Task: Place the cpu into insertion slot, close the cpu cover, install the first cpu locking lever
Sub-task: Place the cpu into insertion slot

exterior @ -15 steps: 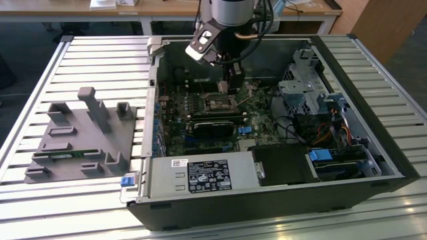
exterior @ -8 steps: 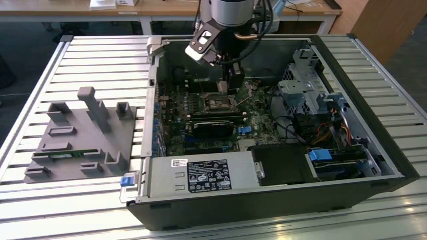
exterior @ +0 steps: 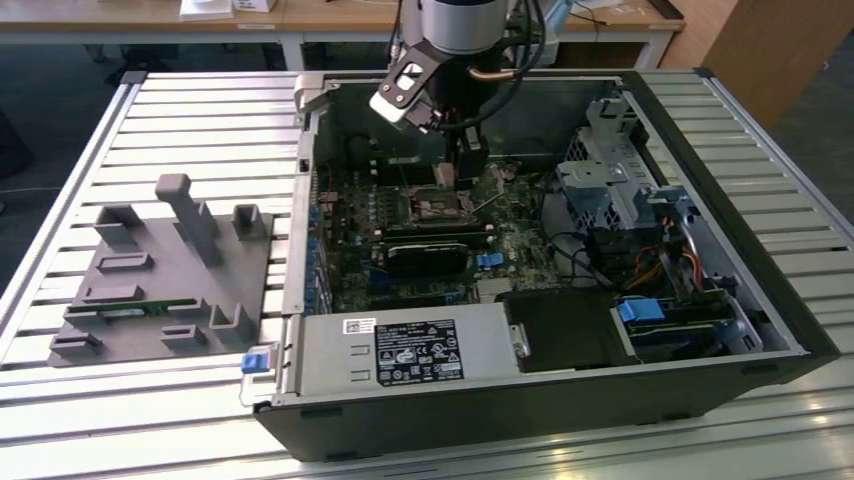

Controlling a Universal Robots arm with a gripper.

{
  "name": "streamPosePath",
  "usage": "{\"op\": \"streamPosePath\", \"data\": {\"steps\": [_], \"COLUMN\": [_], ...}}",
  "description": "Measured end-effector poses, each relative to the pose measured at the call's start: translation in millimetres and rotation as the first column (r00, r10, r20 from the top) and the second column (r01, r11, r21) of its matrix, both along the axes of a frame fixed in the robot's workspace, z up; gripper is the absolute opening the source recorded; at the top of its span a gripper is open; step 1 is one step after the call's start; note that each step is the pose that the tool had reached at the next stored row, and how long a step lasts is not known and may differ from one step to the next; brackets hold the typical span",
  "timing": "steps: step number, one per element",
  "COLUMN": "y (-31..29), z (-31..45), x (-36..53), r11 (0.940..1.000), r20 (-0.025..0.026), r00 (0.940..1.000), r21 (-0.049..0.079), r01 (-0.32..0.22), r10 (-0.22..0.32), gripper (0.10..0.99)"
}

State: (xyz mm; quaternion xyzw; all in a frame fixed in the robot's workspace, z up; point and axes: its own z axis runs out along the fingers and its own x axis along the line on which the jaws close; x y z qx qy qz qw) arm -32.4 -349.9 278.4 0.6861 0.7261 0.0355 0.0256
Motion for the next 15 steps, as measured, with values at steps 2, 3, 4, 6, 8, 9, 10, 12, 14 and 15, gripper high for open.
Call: {"op": "streamPosePath", "data": {"steps": [2,3,4,6,8,9,10,12,14,15], "y": [0.0,0.0,0.2,0.4,0.6,0.6,0.7,0.7,0.8,0.8], "z": [-0.1,-0.2,-0.4,-0.6,-1.0,-1.3,-1.5,-2.3,-3.3,-3.9], "x": [-0.3,-0.5,-0.5,-0.6,-0.6,-0.7,-0.7,-0.8,-0.8,-0.8], "r11": [1.0000,1.0000,1.0000,1.0000,1.0000,1.0000,1.0000,1.0000,1.0000,1.0000], "r20": [0.0001,0.0000,0.0001,0.0001,0.0001,0.0001,0.0001,0.0001,0.0001,0.0000], "r00": [1.0000,1.0000,1.0000,1.0000,1.0000,1.0000,1.0000,1.0000,1.0000,1.0000], "r21": [0.000,0.000,0.000,0.000,0.000,0.000,0.000,0.000,0.000,0.000], "r01": [0.000,0.000,0.000,0.000,0.000,0.000,0.000,0.000,0.000,0.000], "r10": [0.000,0.000,0.000,0.000,0.000,0.000,0.000,0.000,0.000,0.000], "gripper": [0.525,0.525,0.525,0.525,0.525,0.525,0.525,0.525,0.525,0.525]}}
